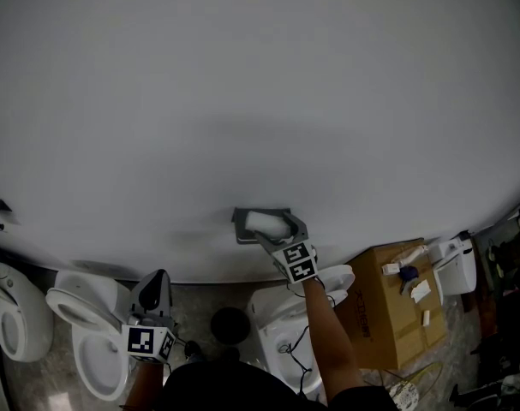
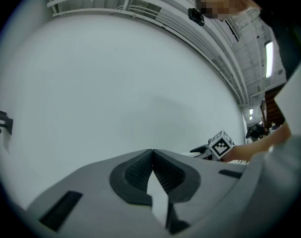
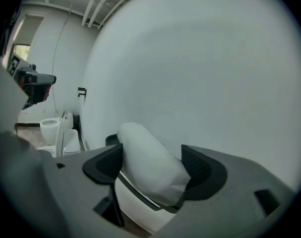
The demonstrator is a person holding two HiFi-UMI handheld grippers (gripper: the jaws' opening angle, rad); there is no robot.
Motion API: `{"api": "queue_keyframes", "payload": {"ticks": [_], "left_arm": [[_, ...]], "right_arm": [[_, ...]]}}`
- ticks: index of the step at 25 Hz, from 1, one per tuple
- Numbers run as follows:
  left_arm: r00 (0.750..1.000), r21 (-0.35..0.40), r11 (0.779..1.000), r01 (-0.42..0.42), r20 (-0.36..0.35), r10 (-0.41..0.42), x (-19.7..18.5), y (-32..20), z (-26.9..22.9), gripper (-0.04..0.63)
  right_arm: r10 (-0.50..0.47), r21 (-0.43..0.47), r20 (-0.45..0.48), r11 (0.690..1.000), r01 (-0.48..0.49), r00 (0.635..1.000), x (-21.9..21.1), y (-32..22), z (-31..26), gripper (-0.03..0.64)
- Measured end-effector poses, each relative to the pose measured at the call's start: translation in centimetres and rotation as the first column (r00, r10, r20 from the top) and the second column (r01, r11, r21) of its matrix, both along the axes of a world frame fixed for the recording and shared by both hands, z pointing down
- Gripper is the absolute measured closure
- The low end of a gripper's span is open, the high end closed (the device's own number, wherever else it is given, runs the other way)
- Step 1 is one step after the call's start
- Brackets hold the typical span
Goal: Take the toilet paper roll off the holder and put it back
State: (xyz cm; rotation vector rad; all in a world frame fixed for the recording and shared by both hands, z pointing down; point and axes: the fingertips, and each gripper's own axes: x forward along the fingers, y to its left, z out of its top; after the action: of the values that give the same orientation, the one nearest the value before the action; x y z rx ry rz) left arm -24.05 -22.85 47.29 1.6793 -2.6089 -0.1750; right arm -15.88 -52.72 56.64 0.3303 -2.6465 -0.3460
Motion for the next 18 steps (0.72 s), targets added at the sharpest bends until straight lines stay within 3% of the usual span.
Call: {"api": "queue_keyframes", "payload": {"ticks": [8,18], "left_arm": [[1.000,0.012,1.000,-0.010,0.011,0.010,0.1,0.3,0.8,0.592],[1.000,0.016,1.000,-0.014,0.008,0.014,0.2,0.7,0.5,0.592]], "right_arm": [[0.016,0.020,0.006,1.000,-0.016,1.000,0.9,-0.4,-0.5,0.322],[0.017,0.058,-0.014,0.998,-0.017,1.000,1.1,0.4,-1.4,0.337]]}}
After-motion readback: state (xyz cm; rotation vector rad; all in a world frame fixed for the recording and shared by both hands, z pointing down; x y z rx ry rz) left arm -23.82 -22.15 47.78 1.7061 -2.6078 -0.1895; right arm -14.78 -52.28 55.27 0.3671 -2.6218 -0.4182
